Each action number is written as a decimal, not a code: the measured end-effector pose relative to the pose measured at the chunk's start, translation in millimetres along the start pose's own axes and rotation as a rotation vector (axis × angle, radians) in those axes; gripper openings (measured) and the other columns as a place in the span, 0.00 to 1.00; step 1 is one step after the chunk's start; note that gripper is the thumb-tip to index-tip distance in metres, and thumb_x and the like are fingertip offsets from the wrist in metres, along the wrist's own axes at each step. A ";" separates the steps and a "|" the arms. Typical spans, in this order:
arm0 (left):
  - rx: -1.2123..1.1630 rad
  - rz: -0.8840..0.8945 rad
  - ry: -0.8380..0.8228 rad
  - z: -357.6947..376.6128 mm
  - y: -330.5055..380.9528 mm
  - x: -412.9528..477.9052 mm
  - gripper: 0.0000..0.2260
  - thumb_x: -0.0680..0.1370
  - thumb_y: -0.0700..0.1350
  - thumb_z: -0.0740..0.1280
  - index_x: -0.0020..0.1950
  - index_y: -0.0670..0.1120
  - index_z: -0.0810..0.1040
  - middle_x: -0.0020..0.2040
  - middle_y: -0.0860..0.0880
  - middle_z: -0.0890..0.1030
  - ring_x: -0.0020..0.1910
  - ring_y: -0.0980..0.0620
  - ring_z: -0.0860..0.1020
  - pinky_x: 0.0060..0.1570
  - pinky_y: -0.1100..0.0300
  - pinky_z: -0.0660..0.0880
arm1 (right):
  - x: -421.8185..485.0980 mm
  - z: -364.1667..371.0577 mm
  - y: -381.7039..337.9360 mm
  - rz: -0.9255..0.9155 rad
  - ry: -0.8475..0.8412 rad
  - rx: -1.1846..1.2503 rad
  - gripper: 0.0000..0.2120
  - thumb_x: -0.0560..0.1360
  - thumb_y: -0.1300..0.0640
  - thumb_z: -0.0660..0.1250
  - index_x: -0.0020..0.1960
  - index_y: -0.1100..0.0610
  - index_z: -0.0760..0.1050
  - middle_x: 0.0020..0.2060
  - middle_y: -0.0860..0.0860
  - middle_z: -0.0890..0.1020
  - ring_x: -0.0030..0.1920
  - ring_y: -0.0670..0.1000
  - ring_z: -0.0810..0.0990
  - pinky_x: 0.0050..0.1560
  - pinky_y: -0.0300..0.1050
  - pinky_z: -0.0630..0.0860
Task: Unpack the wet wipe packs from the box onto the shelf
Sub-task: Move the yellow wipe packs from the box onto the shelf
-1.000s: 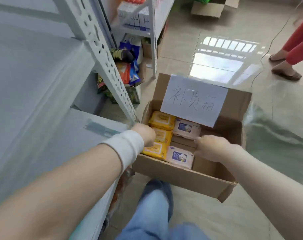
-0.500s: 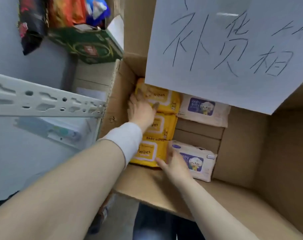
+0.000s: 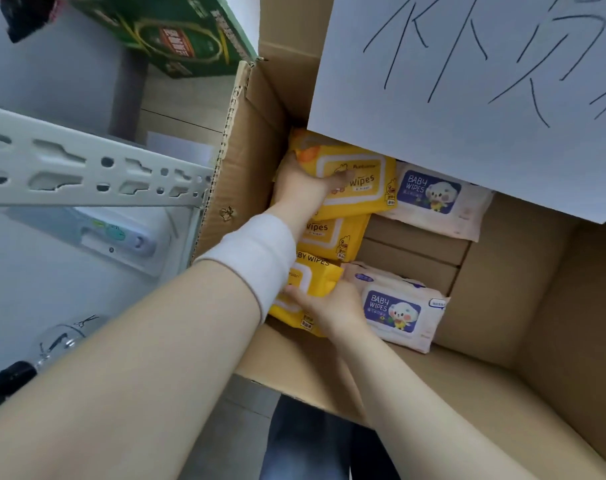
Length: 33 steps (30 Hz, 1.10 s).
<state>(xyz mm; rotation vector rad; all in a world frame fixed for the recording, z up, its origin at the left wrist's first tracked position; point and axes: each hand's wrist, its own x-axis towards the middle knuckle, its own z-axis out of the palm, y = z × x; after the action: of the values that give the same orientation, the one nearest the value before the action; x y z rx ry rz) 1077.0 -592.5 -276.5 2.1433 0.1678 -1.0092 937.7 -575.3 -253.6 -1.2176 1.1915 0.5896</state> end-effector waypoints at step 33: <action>-0.900 0.482 0.781 -372.8 -155.1 -726.8 0.11 0.73 0.52 0.64 0.53 0.53 0.72 0.47 0.53 0.84 0.46 0.56 0.84 0.39 0.57 0.82 | -559.9 34.4 -5.7 -0.622 -0.786 -0.303 0.41 0.42 0.43 0.83 0.53 0.54 0.77 0.46 0.49 0.86 0.46 0.51 0.86 0.37 0.42 0.81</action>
<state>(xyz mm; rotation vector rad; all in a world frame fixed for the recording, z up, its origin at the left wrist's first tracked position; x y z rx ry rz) 747.1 -94.9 302.2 1.4861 0.3679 0.2228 770.0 -416.1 257.6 -1.3342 0.0475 0.6860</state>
